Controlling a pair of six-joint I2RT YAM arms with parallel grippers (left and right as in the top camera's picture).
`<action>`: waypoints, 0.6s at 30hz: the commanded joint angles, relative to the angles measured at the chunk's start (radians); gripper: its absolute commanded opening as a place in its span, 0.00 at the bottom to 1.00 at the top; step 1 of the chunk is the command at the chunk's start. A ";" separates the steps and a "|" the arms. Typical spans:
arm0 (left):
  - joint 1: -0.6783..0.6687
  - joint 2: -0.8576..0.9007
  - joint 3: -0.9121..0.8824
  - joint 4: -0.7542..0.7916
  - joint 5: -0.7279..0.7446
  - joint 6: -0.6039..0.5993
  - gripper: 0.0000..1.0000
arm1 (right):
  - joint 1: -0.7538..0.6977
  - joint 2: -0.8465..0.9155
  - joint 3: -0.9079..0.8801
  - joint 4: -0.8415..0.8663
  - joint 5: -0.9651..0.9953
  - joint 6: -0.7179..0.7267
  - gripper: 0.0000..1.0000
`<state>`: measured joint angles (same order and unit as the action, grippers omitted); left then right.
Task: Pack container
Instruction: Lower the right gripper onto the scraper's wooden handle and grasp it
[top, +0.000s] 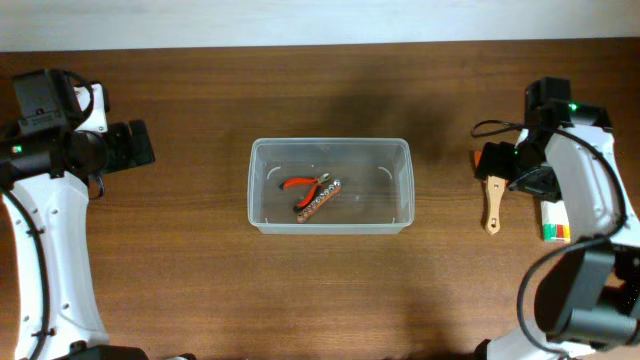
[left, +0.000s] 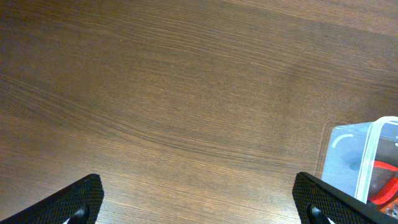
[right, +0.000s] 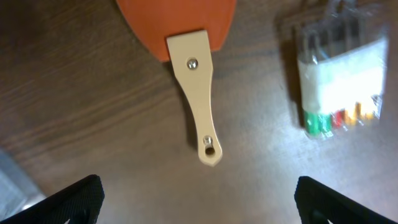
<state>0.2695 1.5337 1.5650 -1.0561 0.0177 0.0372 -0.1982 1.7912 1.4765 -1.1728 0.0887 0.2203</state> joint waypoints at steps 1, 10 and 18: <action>0.001 -0.011 -0.012 -0.004 -0.018 0.016 0.99 | -0.007 0.048 -0.008 0.031 0.020 -0.033 0.99; 0.001 -0.011 -0.012 -0.003 -0.017 0.016 0.99 | -0.071 0.081 -0.091 0.187 -0.011 -0.064 0.99; -0.003 -0.011 -0.012 -0.002 -0.017 0.016 0.99 | -0.109 0.082 -0.217 0.318 -0.055 -0.105 0.99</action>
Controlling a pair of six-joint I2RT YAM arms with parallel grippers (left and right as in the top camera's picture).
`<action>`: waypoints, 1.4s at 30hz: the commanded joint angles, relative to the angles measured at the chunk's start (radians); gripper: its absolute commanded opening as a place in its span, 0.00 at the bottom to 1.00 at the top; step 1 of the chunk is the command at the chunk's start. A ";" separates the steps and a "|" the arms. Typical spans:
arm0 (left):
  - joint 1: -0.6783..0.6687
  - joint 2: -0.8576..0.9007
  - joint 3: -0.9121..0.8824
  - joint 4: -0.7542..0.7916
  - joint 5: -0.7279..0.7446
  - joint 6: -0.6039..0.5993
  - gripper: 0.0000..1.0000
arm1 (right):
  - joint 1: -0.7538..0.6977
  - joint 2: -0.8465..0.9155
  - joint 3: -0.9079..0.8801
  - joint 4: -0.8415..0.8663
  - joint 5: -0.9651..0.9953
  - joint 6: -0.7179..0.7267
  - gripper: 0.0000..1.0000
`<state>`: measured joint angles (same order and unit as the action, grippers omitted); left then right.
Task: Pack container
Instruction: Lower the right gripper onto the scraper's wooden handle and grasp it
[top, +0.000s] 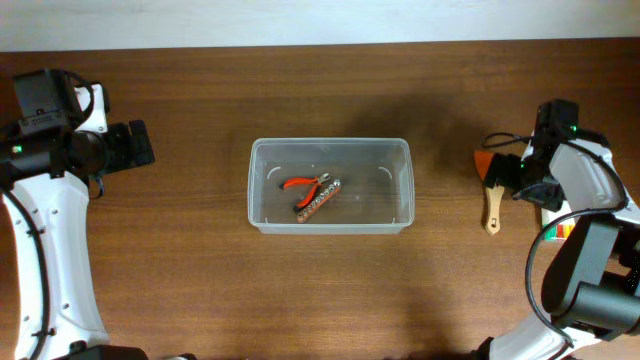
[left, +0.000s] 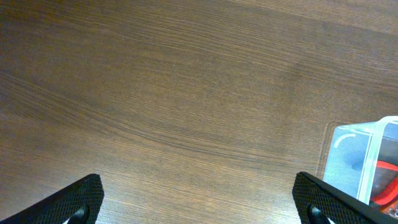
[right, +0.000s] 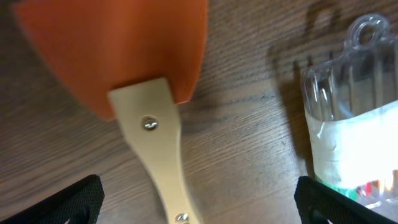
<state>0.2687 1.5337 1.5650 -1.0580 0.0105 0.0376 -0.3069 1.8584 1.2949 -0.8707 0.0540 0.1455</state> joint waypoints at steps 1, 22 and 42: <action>-0.002 -0.011 -0.012 0.003 -0.010 0.015 0.99 | 0.000 0.014 -0.046 0.021 -0.021 -0.034 0.99; -0.002 -0.011 -0.012 0.009 -0.010 0.015 0.99 | 0.021 0.015 -0.183 0.129 -0.021 -0.041 0.99; -0.002 -0.011 -0.012 0.010 -0.010 0.015 0.99 | 0.021 0.016 -0.256 0.217 -0.021 -0.040 0.76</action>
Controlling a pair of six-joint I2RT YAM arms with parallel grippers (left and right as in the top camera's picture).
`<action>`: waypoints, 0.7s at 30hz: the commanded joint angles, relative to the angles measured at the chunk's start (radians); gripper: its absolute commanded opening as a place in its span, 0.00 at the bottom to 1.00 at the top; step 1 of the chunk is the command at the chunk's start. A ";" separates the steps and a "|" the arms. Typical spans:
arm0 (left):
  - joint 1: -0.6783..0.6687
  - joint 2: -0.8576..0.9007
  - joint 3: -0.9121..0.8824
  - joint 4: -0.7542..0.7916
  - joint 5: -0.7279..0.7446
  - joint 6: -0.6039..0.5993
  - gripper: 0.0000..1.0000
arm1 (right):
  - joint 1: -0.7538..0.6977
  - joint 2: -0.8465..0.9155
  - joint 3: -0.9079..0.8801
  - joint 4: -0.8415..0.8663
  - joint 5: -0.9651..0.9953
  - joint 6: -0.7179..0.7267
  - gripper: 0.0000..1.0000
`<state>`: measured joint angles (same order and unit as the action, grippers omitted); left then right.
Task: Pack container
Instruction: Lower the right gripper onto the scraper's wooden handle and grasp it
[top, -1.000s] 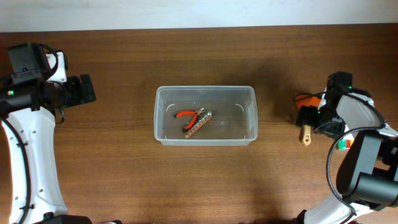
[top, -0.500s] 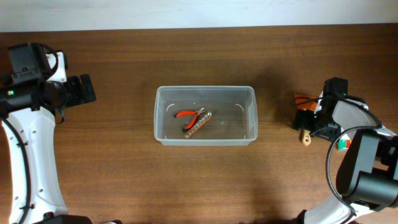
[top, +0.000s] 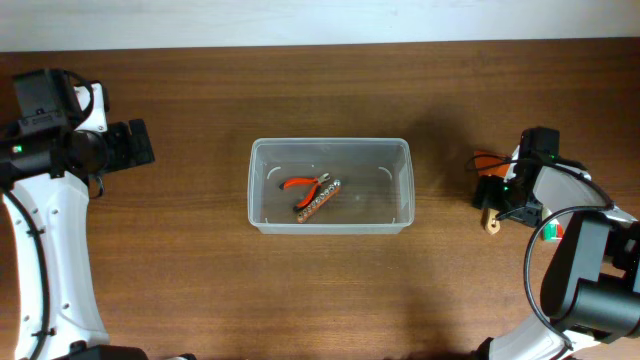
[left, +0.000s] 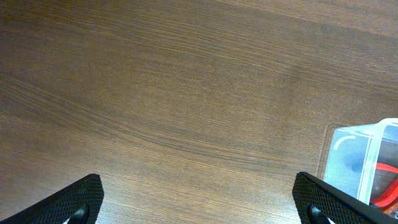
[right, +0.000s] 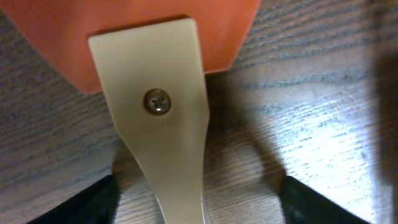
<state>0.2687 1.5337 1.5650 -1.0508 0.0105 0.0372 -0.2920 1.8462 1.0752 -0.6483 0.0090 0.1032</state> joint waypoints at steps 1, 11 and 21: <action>-0.002 -0.011 -0.012 0.003 -0.010 0.016 0.99 | 0.006 0.029 -0.036 -0.005 0.024 0.002 0.74; -0.002 -0.011 -0.011 0.007 -0.011 0.016 0.99 | 0.006 0.029 -0.036 -0.005 0.024 0.002 0.42; -0.002 -0.011 -0.012 0.007 -0.011 0.016 0.99 | 0.006 0.029 -0.036 -0.009 0.024 0.002 0.26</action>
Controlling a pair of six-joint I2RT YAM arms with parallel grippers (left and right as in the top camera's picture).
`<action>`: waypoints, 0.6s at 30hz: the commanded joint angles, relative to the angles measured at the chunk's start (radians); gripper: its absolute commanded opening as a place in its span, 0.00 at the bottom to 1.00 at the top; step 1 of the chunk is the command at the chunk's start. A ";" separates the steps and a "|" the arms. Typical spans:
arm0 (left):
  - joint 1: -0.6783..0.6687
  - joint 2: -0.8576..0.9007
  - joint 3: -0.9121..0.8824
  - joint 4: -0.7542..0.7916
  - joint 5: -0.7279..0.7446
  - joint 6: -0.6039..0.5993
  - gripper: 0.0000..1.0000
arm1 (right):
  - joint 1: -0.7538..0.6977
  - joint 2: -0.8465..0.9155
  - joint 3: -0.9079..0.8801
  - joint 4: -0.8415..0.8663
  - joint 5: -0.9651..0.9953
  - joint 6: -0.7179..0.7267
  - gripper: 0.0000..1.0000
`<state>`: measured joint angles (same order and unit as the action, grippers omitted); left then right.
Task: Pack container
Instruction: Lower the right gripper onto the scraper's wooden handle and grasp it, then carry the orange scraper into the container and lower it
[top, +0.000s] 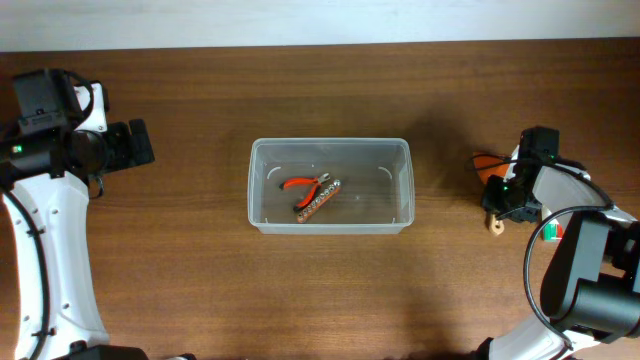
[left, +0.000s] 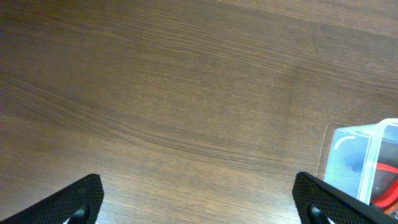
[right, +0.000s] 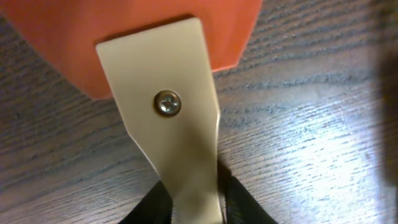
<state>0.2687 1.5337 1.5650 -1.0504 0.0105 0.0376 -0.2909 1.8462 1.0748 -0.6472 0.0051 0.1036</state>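
Note:
A clear plastic container stands mid-table with red-handled pliers and a strip of bits inside. To its right lies a spatula with an orange blade and a cream handle. My right gripper is down over that handle. In the right wrist view the spatula fills the frame, and my right gripper is shut on the handle, a dark finger pressed against each side. My left gripper hangs open at the far left, nothing between its tips.
A packet of coloured markers lies just right of the spatula, mostly hidden under my right arm. The container's corner shows at the right edge of the left wrist view. Bare wooden table surrounds the container.
My right gripper's fingers stood apart on either side of the spatula handle; now they are closed against it. The left arm has not moved.
My right gripper was open well above the spatula and the marker packet. Then it was closer, over the blade and handle. Then it was low with its fingers spread around the handle, and now it is shut on it. The left arm stayed still.

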 joint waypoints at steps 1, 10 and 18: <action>-0.002 -0.011 -0.011 0.006 -0.011 0.016 0.99 | 0.005 0.029 -0.036 -0.010 0.028 0.002 0.26; -0.002 -0.011 -0.012 0.006 -0.011 0.016 0.99 | 0.005 0.029 -0.036 -0.010 0.028 0.002 0.20; -0.002 -0.011 -0.012 0.006 -0.011 0.016 0.99 | 0.005 0.029 -0.036 -0.010 0.028 0.002 0.16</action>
<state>0.2687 1.5337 1.5650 -1.0500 0.0105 0.0376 -0.2909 1.8458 1.0748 -0.6491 0.0055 0.1043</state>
